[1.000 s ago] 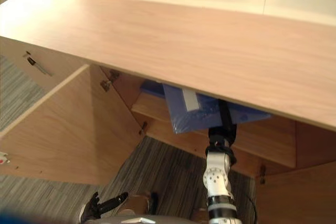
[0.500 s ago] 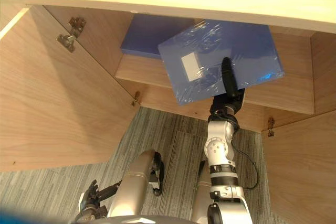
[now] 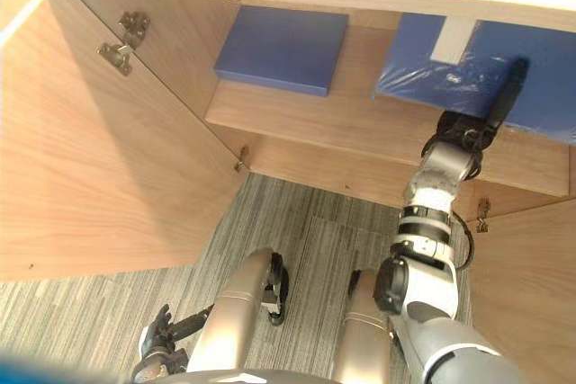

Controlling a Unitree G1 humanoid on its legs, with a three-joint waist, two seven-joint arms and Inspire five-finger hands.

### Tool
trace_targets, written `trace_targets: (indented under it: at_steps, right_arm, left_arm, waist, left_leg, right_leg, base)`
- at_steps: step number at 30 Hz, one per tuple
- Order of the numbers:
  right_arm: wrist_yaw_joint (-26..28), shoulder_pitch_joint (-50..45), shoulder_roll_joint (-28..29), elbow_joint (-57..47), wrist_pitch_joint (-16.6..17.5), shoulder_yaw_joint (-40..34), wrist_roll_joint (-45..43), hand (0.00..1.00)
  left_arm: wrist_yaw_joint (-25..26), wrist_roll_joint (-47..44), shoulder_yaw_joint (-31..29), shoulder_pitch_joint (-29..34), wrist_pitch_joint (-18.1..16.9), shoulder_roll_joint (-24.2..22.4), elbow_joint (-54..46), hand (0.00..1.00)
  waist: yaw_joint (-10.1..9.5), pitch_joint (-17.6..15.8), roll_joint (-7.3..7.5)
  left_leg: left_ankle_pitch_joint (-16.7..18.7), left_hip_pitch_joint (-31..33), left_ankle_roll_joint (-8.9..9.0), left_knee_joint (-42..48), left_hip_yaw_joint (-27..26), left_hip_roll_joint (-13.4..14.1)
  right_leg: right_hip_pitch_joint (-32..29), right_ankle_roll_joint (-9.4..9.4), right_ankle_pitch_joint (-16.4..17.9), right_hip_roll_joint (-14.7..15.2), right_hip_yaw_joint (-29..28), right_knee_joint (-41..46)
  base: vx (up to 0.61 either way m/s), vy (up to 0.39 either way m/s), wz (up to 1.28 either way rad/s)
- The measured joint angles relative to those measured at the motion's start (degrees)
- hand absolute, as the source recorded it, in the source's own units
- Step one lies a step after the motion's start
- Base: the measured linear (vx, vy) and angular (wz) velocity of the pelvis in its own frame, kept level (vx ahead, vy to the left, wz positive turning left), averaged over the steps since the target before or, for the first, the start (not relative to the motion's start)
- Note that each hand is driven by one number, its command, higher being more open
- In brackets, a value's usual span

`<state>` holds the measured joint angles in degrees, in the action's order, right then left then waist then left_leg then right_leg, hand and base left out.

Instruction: Walk over to the cabinet, pick up the folder, carry it to the office cabinet, place the folder inside the office cabinet, then close the office cabinet door

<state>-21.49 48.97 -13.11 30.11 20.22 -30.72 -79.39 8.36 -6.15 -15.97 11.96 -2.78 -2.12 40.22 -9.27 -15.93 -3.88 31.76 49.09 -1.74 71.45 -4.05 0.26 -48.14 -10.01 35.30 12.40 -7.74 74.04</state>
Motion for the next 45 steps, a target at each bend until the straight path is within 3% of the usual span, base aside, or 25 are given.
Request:
trace_targets:
  at_steps: [5, 10, 11, 17, 22, 32, 35, 38, 41, 45]
  right_arm:
    - [-1.7, 5.0, -2.0, 5.1, 0.2, -2.3, -2.3, 0.0]
    - [-3.9, 9.0, -5.6, 10.2, -2.3, -2.6, -2.2, 0.0]
    - [-4.3, 10.0, -6.3, 11.5, -3.0, -2.6, -2.2, 1.0]
    - [-5.4, 14.6, -8.4, 13.6, -6.0, -2.3, -1.7, 1.0]
    - [-5.3, 16.5, -10.5, 14.6, -5.9, -2.3, -1.7, 1.0]
    - [-4.5, 16.8, -11.5, 17.6, -7.9, -2.2, -1.5, 1.0]
    - [-3.7, 16.7, -11.5, 20.1, -11.9, -1.7, 5.8, 1.0]
    - [-0.8, 16.0, -11.7, 23.7, -19.2, 1.6, 22.1, 1.0]
    - [7.8, 11.9, -13.6, 24.9, -24.5, 6.8, 37.3, 1.0]
    - [19.0, 6.9, -17.2, 27.0, -28.0, 8.4, 43.8, 1.0]
  left_arm:
    - [-0.1, 0.0, 1.1, 0.0, 0.8, 0.1, -0.1, 1.0]
    - [-0.3, -0.2, 1.0, 0.0, 0.9, -0.3, -0.9, 1.0]
    - [-0.4, -0.3, 1.0, 0.0, 0.9, -0.6, -1.4, 1.0]
    - [-1.0, -0.6, 1.0, 0.0, 0.8, -0.9, -3.0, 1.0]
    - [-2.0, -1.2, 1.0, 0.0, 0.8, -0.6, -2.9, 1.0]
    - [-2.3, -1.7, -1.9, 0.2, 1.2, -1.1, 0.7, 1.0]
    - [-2.6, -2.0, -2.7, 0.3, 1.8, -1.1, 1.6, 1.0]
    - [-2.8, -2.2, -2.9, 0.7, 1.7, -1.1, 1.6, 1.0]
    - [-4.3, -2.2, -2.8, 0.8, 1.5, -1.0, 0.6, 1.0]
    - [-8.0, -2.1, -2.6, 1.0, 1.0, -0.4, -0.3, 1.0]
  waist:
    - [-0.63, -0.1, -1.27]
    - [-1.99, -0.9, -2.64]
    - [-2.48, -1.3, -2.86]
    - [-3.04, -4.1, -3.14]
    - [-3.02, -5.3, -3.17]
    - [-2.73, -5.9, -2.41]
    - [-2.31, -6.1, -2.02]
    - [-1.33, -6.1, -1.87]
    - [-1.09, -6.2, -1.81]
    - [-0.98, -5.9, -1.28]
  left_leg:
    - [-0.8, 1.0, 0.65, -0.1, 1.4, -0.7]
    - [-2.7, 4.9, 1.37, -0.2, 3.1, -2.0]
    - [-3.0, 5.6, 1.53, -0.2, 3.3, -2.1]
    - [-3.7, 7.5, 1.87, 0.5, 3.8, -2.2]
    - [-3.7, 8.4, 1.87, 1.0, 3.9, -2.2]
    - [-3.7, 6.2, 2.0, -0.2, 4.7, -2.0]
    - [-3.8, 4.1, 2.13, -1.8, 4.7, -1.8]
    - [-3.9, 1.5, 2.16, -3.9, 4.5, -0.9]
    - [-3.9, -1.4, 2.16, -5.7, 4.4, -0.7]
    - [-4.2, -4.1, 2.66, -8.0, 4.9, -0.8]
  right_leg:
    - [-0.3, 0.57, 0.3, 0.9, 1.5, 0.5]
    - [-3.3, 0.68, 0.3, 1.7, 2.8, 1.5]
    - [-4.0, 0.69, 0.3, 1.8, 2.8, 1.8]
    - [-5.9, 0.71, 0.3, 1.6, 2.8, 3.1]
    - [-6.6, 0.71, 0.3, 1.6, 2.9, 3.2]
    - [-3.9, 0.8, 0.2, 1.5, 4.1, 1.5]
    - [-1.8, 1.04, -0.2, 1.4, 4.4, -0.4]
    - [0.7, 1.11, -1.1, 0.7, 4.7, -3.0]
    - [3.4, 1.12, -1.4, 0.8, 5.5, -4.7]
    - [6.4, 1.19, -1.4, 1.6, 7.4, -6.8]
  base:
    - [0.03, -0.037, 0.16]
    - [-0.01, -0.042, 0.27]
    - [-0.02, -0.058, 0.13]
    - [-0.02, -0.042, 0.05]
    - [0.0, 0.0, 0.0]
    - [0.01, -0.009, 0.0]
    - [0.03, -0.018, -0.06]
    - [0.08, -0.016, -0.17]
    - [0.07, -0.015, -0.06]
    - [0.08, -0.035, 0.07]
